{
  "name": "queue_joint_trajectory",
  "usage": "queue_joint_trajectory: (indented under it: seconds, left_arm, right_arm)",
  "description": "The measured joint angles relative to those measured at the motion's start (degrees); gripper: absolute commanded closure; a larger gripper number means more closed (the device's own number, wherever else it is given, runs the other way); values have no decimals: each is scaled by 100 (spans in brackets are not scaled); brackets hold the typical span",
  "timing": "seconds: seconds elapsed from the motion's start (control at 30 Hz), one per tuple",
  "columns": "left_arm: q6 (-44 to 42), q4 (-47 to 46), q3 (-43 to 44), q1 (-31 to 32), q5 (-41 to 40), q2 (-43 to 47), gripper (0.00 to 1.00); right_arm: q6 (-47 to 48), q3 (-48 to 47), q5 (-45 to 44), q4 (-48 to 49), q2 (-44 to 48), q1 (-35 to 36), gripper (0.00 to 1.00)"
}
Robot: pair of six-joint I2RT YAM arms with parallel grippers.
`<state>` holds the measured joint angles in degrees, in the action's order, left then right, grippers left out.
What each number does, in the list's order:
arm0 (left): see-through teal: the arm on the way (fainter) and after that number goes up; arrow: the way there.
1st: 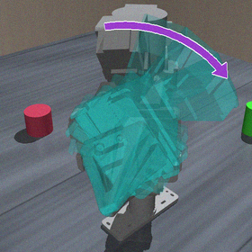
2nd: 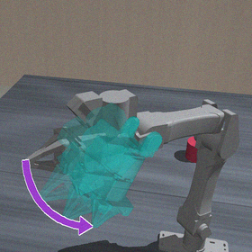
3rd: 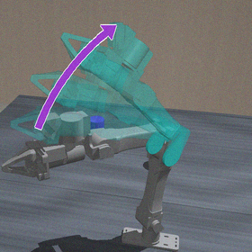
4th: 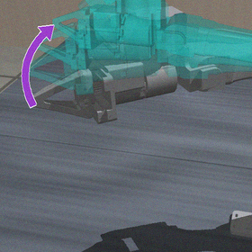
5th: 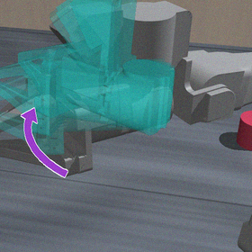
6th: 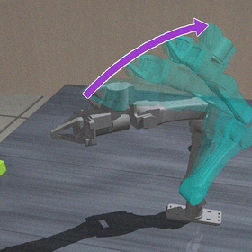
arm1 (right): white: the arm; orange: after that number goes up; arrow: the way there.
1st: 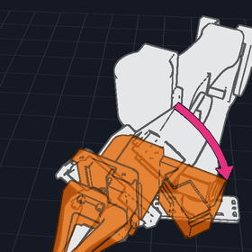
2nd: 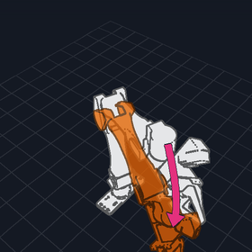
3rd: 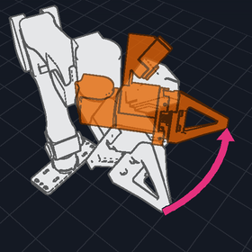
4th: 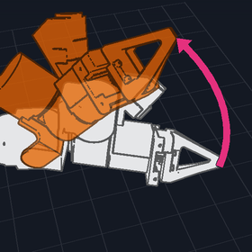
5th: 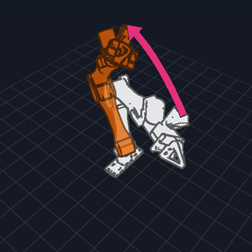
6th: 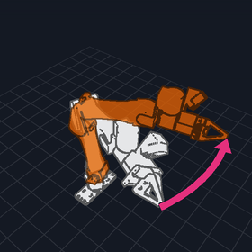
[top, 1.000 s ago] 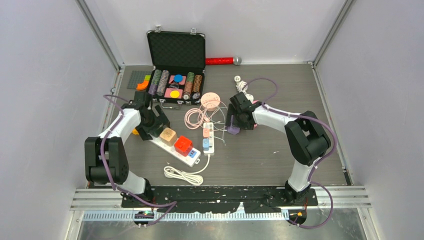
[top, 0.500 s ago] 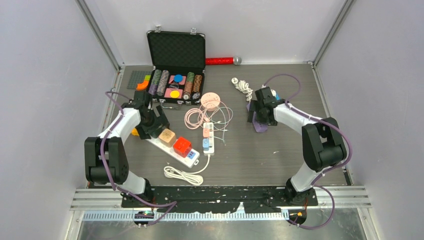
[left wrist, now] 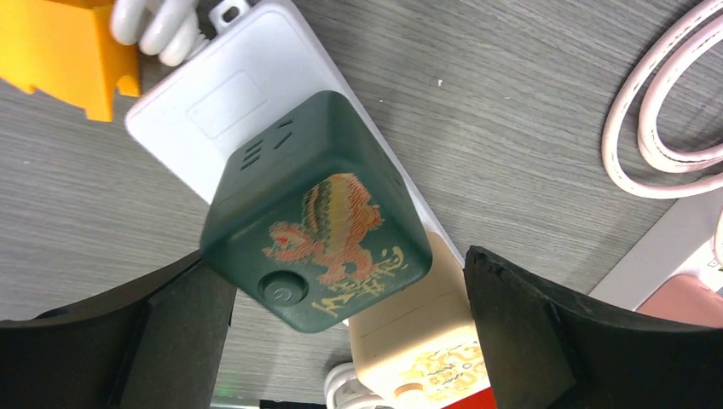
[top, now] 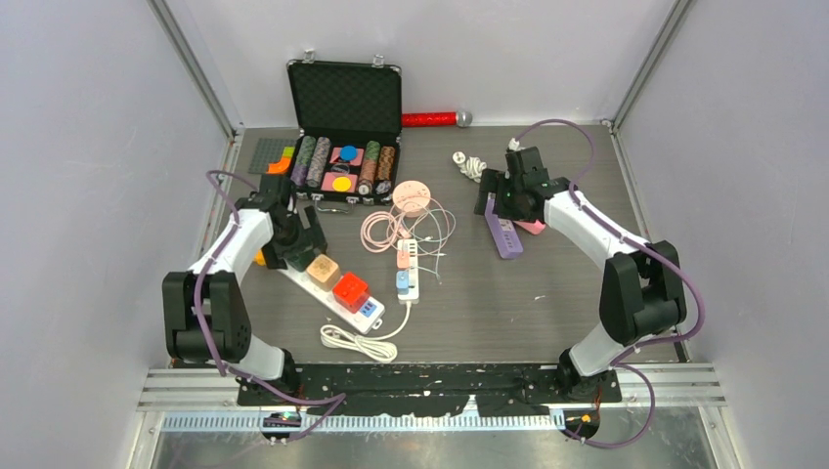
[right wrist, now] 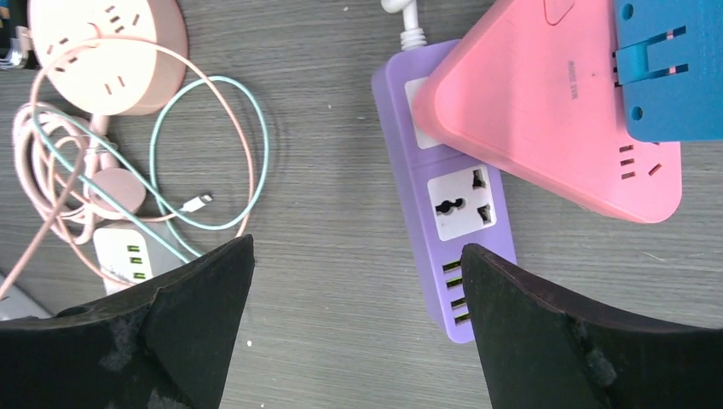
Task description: Insert the plug
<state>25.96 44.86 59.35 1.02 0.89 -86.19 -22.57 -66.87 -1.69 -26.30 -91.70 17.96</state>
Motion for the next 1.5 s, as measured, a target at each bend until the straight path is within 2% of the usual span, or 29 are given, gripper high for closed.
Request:
queue_joint_trajectory:
  seconds: [0.17,0.4,0.57,0.7,0.83,0.93,1.1,1.3,1.5]
  left_arm:
    - [-179,46,-33,-2,-216,238,1]
    - [-1523,114,181,-13,-197,37,7]
    - [-1882,13,321,-15,48,-291,8]
    - [-1982,-92,334,-35,221,-433,14]
    - [-2020,-275,439,-44,452,-612,29]
    - [-2024,-439,568,-35,737,-743,30]
    - [-2044,-544,883,0,918,-1008,26]
    - [-1996,-658,1414,4,962,-1366,1]
    - [-1880,-859,1436,4,643,-1051,0]
  right_arm:
    - [-2,-87,286,-107,59,-79,5]
    - [-4,-85,382,-332,81,-140,5]
    - [-4,-83,396,-402,138,-238,4]
    - [-7,-83,393,-433,138,-319,4]
    - [-11,-85,389,-476,138,-365,4]
    - [-15,-85,372,-531,136,-400,3]
    - [-31,-118,369,-584,133,-466,3]
    - [-42,-232,367,-608,120,-533,5]
    - [-28,-302,365,-614,118,-542,5]
